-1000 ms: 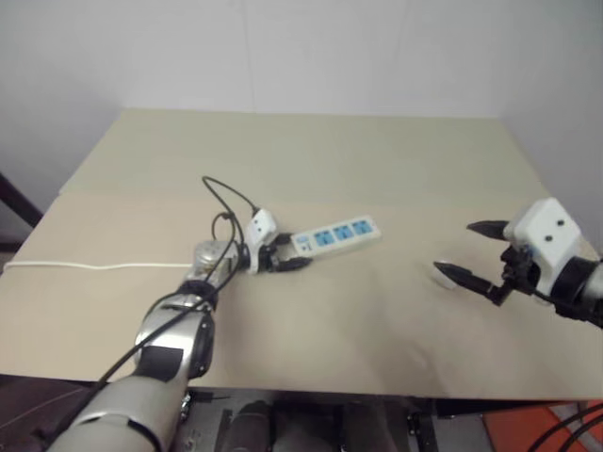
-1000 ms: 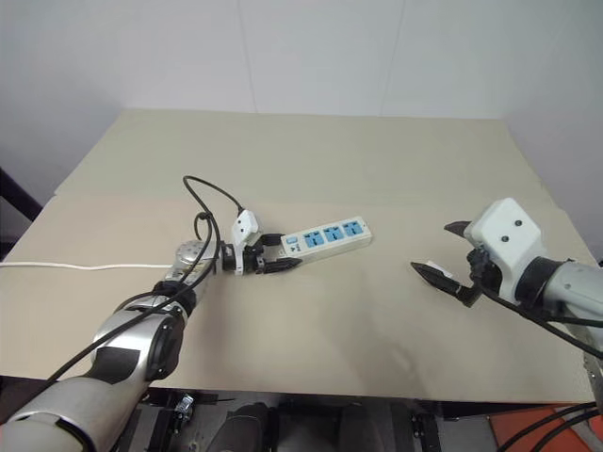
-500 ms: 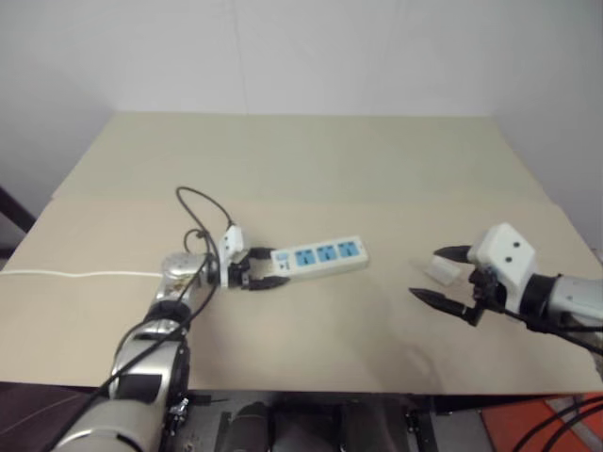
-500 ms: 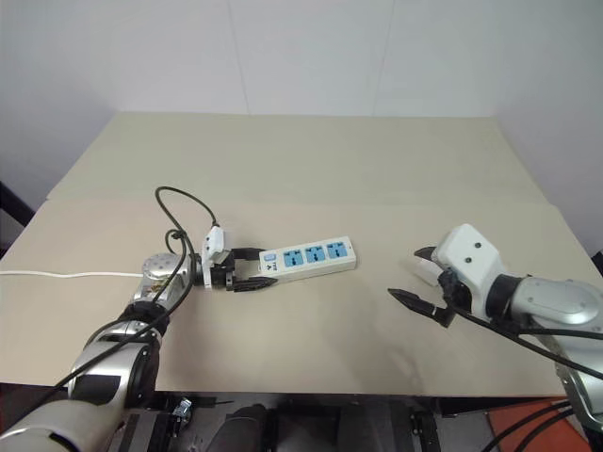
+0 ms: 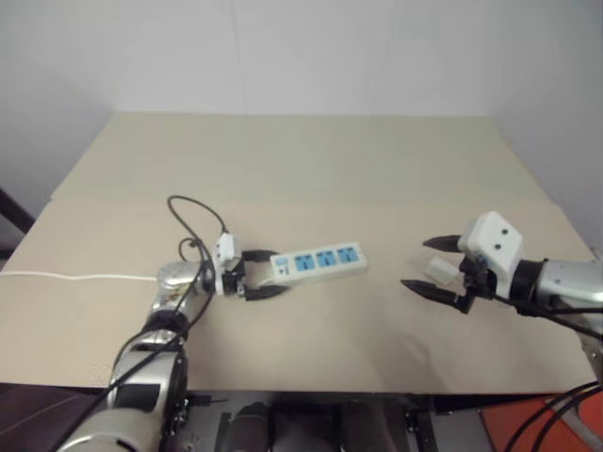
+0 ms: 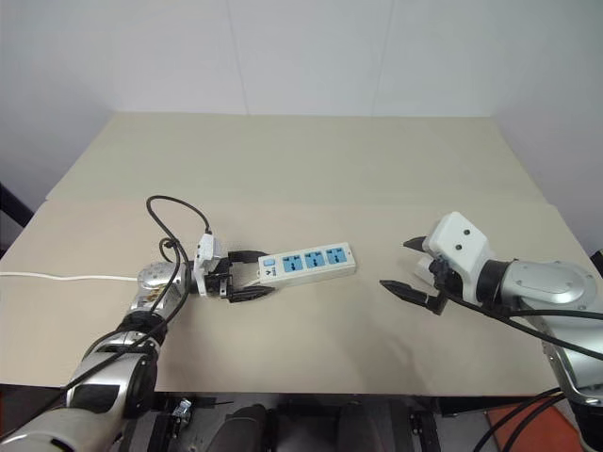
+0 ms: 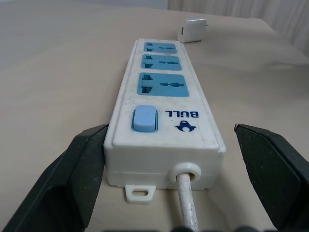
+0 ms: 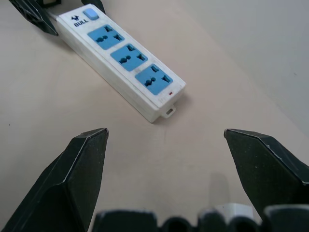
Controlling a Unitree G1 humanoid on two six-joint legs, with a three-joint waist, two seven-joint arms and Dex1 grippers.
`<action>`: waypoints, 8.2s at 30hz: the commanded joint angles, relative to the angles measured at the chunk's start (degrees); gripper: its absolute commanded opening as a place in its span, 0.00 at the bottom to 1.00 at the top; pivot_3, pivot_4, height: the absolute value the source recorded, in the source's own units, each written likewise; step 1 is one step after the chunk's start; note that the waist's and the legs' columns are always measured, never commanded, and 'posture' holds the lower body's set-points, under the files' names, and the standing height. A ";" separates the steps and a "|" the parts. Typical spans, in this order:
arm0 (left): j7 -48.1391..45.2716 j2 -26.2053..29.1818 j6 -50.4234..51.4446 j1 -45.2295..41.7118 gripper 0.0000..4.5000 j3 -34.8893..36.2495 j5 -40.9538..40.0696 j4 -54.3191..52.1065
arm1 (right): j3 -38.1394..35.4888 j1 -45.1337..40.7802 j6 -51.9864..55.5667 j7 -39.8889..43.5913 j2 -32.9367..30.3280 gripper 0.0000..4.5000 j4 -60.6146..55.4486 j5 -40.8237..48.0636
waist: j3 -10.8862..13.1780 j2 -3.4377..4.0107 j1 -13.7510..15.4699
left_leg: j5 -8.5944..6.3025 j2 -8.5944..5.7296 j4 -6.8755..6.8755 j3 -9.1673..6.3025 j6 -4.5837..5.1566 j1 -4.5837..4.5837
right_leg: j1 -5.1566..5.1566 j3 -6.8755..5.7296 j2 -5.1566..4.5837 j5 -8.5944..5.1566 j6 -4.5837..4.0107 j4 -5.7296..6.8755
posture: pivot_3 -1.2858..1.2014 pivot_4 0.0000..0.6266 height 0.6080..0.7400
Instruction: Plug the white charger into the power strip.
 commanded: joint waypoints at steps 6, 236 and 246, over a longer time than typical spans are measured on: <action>-0.06 -1.66 -3.36 -3.42 0.99 0.22 0.63 5.15 | -2.79 1.66 -0.44 -1.05 -0.45 1.00 -2.63 -0.43 | 0.00 0.00 0.48 | 0.00 -0.03 0.00 0.00 0.00 -0.06 | -0.01 -0.03 -0.02 0.00 0.00 -0.03 | 0.52 0.24 1.00; -6.06 1.51 0.68 -3.84 0.72 -18.43 -3.20 0.32 | 19.68 -24.73 -53.91 27.49 36.51 0.67 80.86 -12.07 | -1.66 -0.20 -0.25 | -0.01 0.06 -0.05 -0.08 0.01 0.68 | 0.40 0.14 0.10 0.04 -0.03 0.11 | 0.52 0.24 1.00; -5.98 0.07 -0.75 -5.27 0.94 -13.90 -3.48 1.27 | 19.05 -24.89 -53.82 28.08 35.58 1.00 79.44 -11.66 | -1.67 -0.21 -0.12 | -0.01 0.05 -0.05 -0.08 0.01 0.68 | 0.43 0.14 0.08 0.03 -0.04 0.07 | 0.52 0.24 1.00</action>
